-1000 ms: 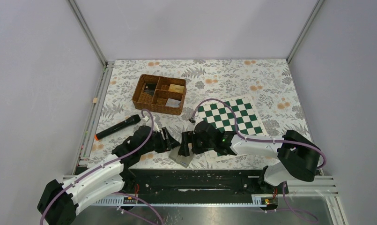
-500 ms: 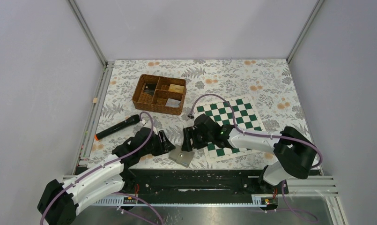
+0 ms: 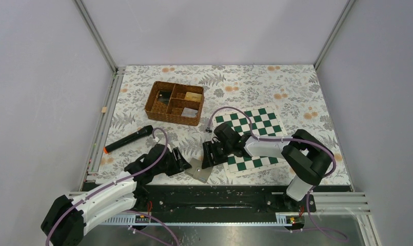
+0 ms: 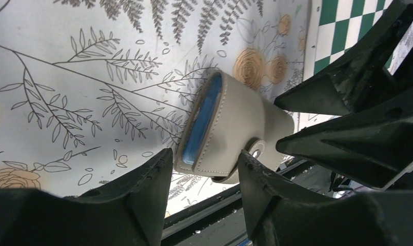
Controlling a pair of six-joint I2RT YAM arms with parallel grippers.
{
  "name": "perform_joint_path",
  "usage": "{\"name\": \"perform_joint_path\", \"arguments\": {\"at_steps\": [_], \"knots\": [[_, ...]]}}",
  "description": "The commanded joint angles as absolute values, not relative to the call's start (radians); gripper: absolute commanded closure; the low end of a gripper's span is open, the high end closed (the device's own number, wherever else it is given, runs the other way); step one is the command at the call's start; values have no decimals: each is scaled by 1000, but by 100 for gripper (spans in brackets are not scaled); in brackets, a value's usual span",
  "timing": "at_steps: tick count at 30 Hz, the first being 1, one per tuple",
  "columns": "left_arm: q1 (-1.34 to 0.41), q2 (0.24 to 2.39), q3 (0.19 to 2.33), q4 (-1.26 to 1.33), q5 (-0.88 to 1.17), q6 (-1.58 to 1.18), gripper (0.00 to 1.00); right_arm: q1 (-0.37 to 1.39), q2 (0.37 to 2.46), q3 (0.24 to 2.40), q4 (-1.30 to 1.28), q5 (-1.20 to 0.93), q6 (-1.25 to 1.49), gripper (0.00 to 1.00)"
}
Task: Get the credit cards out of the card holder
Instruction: Open the card holder at the center of the board.
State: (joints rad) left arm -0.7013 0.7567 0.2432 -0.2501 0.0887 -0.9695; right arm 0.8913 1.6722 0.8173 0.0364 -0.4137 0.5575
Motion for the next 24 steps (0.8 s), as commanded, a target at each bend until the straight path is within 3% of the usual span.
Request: {"name": "perform_joint_path", "arguments": {"at_steps": [1,14,20,24], "knots": [[-702,759,196,-139,137,-1010,53,902,1683,804,78,-460,562,39],[-704,785,138,-23,163,-1039,68,900,1711,702,426,-604,808,55],[-704,757,170,-67,136,-1009,65,880,1682,672,488,-606,856,97],[-703,744,275,-172,92,-940,50,873,1645,650,532,-594,914,100]]}}
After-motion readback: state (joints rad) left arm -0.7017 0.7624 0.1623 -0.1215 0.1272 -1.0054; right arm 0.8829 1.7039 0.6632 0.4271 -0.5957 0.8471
